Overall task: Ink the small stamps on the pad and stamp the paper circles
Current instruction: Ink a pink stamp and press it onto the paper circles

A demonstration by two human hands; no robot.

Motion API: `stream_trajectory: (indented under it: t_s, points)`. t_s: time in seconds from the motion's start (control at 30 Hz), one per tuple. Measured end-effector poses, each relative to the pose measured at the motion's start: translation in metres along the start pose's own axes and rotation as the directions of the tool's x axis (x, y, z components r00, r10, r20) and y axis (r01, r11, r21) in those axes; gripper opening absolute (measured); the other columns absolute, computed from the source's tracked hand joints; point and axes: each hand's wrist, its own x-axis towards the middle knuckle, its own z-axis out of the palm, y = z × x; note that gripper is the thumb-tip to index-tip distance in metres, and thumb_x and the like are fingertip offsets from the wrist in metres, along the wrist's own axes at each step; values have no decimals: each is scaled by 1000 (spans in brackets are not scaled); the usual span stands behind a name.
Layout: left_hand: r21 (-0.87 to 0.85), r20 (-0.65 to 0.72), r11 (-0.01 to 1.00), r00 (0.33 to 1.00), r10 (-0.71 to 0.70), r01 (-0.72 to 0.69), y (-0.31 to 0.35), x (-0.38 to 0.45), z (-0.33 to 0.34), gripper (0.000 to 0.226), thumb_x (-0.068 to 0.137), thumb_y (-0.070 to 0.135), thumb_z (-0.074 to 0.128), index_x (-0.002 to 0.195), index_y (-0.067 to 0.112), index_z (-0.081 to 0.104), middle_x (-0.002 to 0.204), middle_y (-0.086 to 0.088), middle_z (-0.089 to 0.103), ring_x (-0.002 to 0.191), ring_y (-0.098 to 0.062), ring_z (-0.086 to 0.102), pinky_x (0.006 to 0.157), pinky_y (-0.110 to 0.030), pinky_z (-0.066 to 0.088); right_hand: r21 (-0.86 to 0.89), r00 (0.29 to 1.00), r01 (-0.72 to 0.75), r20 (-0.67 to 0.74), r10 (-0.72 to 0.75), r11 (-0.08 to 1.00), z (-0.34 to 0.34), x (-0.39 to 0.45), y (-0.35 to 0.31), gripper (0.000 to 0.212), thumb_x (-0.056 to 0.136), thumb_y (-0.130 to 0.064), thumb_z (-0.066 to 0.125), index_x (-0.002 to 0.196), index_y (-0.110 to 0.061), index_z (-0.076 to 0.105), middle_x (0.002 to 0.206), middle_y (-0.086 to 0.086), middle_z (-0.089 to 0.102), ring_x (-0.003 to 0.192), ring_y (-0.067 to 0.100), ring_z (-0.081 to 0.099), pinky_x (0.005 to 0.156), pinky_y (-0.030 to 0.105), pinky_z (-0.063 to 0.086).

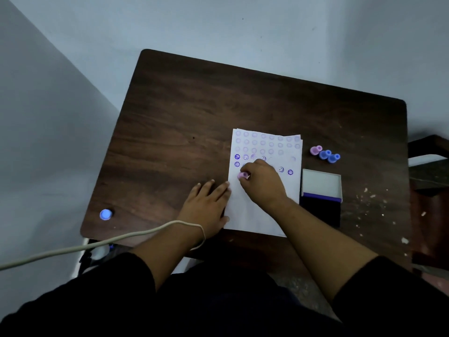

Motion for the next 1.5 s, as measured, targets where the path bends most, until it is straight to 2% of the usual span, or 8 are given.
stream_trajectory:
  t_s: [0.13, 0.2, 0.47, 0.67, 0.97, 1.23, 1.43, 1.5]
  points:
    - [-8, -6, 1000, 1000, 8, -8, -3, 0, 0, 75, 84, 56, 58, 150, 26, 41, 162, 4, 31, 143, -33, 30, 113, -57, 29, -56, 1000, -13, 6, 13, 998, 5, 8, -6, 19, 95, -29, 63, 103, -17, 76, 98, 8, 66, 87, 24, 63, 73, 32, 48]
    - [-13, -14, 1000, 1000, 8, -8, -3, 0, 1, 74, 83, 56, 60, 149, 26, 43, 162, 4, 33, 142, -33, 32, 113, -57, 30, -62, 999, -22, 24, 23, 998, 7, 11, -8, 21, 96, -30, 62, 106, -17, 75, 101, 9, 67, 89, 25, 64, 77, 35, 52]
    - [-28, -36, 1000, 999, 10, -11, -4, 0, 4, 75, 82, 55, 60, 148, 25, 44, 162, 4, 33, 142, -34, 33, 112, -59, 30, -83, 997, -35, 69, 41, 996, 9, 21, -10, 21, 95, -28, 63, 107, -16, 76, 102, 10, 66, 91, 27, 64, 83, 40, 54]
    - [-16, 0, 1000, 1000, 10, -10, -5, 1, 4, 75, 85, 57, 56, 151, 26, 39, 164, 5, 27, 145, -33, 27, 114, -59, 27, -102, 993, -38, 111, 49, 994, 10, 29, -10, 21, 93, -24, 63, 107, -14, 76, 103, 12, 68, 91, 28, 65, 79, 34, 51]
    - [-23, -4, 1000, 1000, 14, -14, -5, 1, 2, 75, 86, 56, 58, 152, 25, 39, 164, 4, 28, 145, -34, 27, 115, -59, 26, -129, 989, -60, 124, 76, 990, 15, 35, -13, 20, 92, -24, 60, 100, -14, 76, 98, 11, 69, 86, 28, 66, 79, 38, 56]
    - [-23, 19, 1000, 1000, 16, -15, -3, 1, 0, 75, 91, 56, 52, 156, 27, 28, 168, 5, 16, 149, -32, 17, 118, -58, 19, -157, 991, -52, 117, 70, 986, 16, 35, -14, 20, 92, -21, 59, 98, -12, 76, 97, 12, 68, 85, 29, 65, 73, 33, 52]
    - [-11, 32, 1000, 999, 13, -13, -1, 0, -2, 74, 93, 56, 50, 156, 28, 26, 168, 5, 14, 149, -31, 15, 119, -58, 18, -164, 991, -55, 113, 74, 985, 17, 32, -18, 19, 93, -22, 60, 101, -12, 74, 100, 13, 65, 89, 31, 65, 79, 39, 55]
    - [-21, 38, 1000, 999, 21, -20, -2, 0, -2, 73, 93, 56, 50, 156, 28, 26, 168, 5, 14, 149, -31, 14, 119, -59, 18, -161, 990, -44, 129, 65, 986, 14, 31, -19, 19, 92, -20, 60, 99, -12, 75, 99, 13, 64, 89, 32, 65, 77, 36, 53]
